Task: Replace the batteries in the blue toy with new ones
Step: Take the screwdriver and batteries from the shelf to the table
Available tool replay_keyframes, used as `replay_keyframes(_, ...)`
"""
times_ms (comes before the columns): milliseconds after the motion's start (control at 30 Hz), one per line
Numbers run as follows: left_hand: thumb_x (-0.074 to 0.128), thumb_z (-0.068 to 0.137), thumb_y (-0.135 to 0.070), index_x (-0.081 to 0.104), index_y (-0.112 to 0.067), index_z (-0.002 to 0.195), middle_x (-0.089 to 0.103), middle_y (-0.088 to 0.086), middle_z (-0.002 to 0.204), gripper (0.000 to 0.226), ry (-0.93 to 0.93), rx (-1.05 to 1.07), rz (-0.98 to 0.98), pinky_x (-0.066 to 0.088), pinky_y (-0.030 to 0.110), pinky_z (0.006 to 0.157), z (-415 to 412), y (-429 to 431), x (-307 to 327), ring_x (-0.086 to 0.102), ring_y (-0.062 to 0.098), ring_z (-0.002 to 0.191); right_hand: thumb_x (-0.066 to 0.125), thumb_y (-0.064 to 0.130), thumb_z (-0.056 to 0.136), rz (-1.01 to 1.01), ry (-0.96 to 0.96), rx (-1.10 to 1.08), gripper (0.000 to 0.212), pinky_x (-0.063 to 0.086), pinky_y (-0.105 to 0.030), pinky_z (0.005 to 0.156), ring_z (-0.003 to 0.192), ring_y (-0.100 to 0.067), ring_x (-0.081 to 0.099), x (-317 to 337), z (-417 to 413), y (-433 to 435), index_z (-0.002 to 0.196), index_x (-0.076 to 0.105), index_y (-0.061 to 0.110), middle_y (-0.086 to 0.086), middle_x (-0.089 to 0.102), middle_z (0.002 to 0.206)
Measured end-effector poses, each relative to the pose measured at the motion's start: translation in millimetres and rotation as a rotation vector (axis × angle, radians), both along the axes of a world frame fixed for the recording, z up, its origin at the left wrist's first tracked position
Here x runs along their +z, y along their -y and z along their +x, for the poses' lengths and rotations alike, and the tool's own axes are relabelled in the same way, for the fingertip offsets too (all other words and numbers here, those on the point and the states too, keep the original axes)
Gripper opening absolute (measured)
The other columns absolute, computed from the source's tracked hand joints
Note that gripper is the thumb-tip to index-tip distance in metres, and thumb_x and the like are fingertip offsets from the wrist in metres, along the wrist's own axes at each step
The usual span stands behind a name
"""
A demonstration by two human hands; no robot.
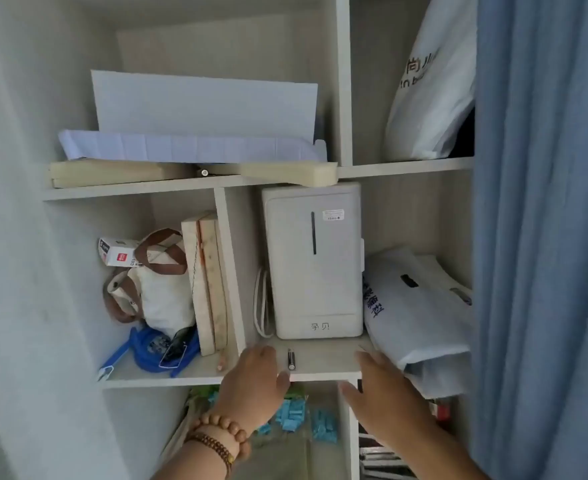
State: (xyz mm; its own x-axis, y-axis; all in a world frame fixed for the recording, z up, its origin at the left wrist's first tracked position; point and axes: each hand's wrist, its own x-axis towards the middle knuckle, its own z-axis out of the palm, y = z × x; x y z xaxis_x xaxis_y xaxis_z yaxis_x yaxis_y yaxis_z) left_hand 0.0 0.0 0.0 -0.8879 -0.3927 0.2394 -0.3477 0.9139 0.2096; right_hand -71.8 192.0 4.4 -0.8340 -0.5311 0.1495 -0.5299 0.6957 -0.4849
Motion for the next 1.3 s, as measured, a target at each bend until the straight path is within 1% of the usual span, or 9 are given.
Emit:
replay_keyframes(200,0.043,0.099,-0.046,0.047,-0.017,0.129,0.048,-0.001,0.131,0.042,0.005,0.070,-0.056,0.051,0.030,0.098,-24,4,-21,0.048,0.015,0.124,0.049,0.036,0.103,0.013,-0.020,-0.100,0.045,0.042,-0.033,0.115,0.145,-0.025,0.041,-16,-27,24,0.141,0.045,0.013,-0.006,0.034,0.159)
replay_keyframes(467,0.045,0.098,-0.045,0.045,-0.021,0.130,0.045,-0.001,0.132,0.040,-0.071,0.021,-0.104,0.047,0.029,0.101,-38,-1,-31,0.041,0.019,0.130,0.047,0.026,0.102,0.076,-0.020,-0.189,0.029,0.052,-0.030,0.099,0.128,-0.024,0.057,-22,-35,36,0.128,0.053,0.014,-0.011,0.040,0.154)
replay_keyframes(600,0.046,0.096,-0.044,0.047,-0.020,0.133,0.046,0.000,0.140,0.045,-0.103,0.032,-0.166,0.044,0.031,0.106,-40,7,-30,0.042,0.022,0.131,0.046,0.029,0.103,0.103,-0.033,-0.182,0.034,0.050,-0.031,0.103,0.140,-0.024,0.050,-25,-33,37,0.133,0.049,0.015,-0.012,0.027,0.165)
replay_keyframes(767,0.035,0.100,-0.051,0.030,-0.020,0.152,0.046,0.002,0.144,0.060,-0.050,0.018,-0.208,0.036,0.035,0.114,-51,16,-35,0.041,0.022,0.133,0.047,0.026,0.102,0.134,-0.074,-0.195,0.026,0.056,-0.027,0.091,0.120,-0.018,0.064,-29,-32,40,0.126,0.050,0.016,-0.008,0.034,0.158)
replay_keyframes(867,0.032,0.101,-0.053,0.025,-0.022,0.154,0.042,0.001,0.149,0.062,-0.035,-0.035,-0.237,0.034,0.037,0.116,-57,21,-35,0.038,0.021,0.137,0.049,0.022,0.100,0.191,-0.079,-0.201,0.026,0.057,-0.027,0.082,0.090,-0.018,0.065,-31,-32,41,0.125,0.051,0.016,-0.007,0.035,0.157)
replay_keyframes(933,0.033,0.100,-0.053,0.028,-0.025,0.152,0.044,-0.001,0.146,0.060,-0.045,-0.076,-0.231,0.037,0.036,0.114,-61,28,-35,0.037,0.019,0.137,0.051,0.020,0.099,0.220,-0.101,-0.210,0.029,0.056,-0.027,0.076,0.088,-0.017,0.070,-31,-34,40,0.127,0.050,0.016,-0.006,0.030,0.160)
replay_keyframes(1067,0.036,0.099,-0.053,0.032,-0.029,0.151,0.045,-0.005,0.138,0.057,-0.055,-0.217,-0.213,0.043,0.032,0.106,-66,39,-33,0.038,0.016,0.132,0.051,0.020,0.097,0.235,-0.154,-0.222,0.034,0.057,-0.028,0.081,0.099,-0.014,0.075,-30,-35,40,0.131,0.048,0.018,-0.011,0.013,0.170)
replay_keyframes(1200,0.038,0.099,-0.052,0.039,-0.030,0.146,0.047,-0.007,0.131,0.052,-0.057,-0.389,-0.251,0.046,0.028,0.097,-74,47,-27,0.043,0.012,0.122,0.051,0.019,0.098,0.251,-0.167,-0.224,0.024,0.055,-0.029,0.074,0.096,-0.017,0.074,-32,-35,41,0.122,0.053,0.016,-0.006,0.034,0.156)
replay_keyframes(1300,0.033,0.097,-0.053,0.044,-0.033,0.136,0.048,-0.007,0.126,0.045,-0.035,-0.476,-0.313,0.053,0.032,0.087,-83,54,-28,0.046,0.013,0.118,0.051,0.016,0.096,0.256,-0.187,-0.221,0.029,0.049,-0.027,0.072,0.098,-0.016,0.074,-35,-35,43,0.125,0.051,0.017,-0.005,0.027,0.160)
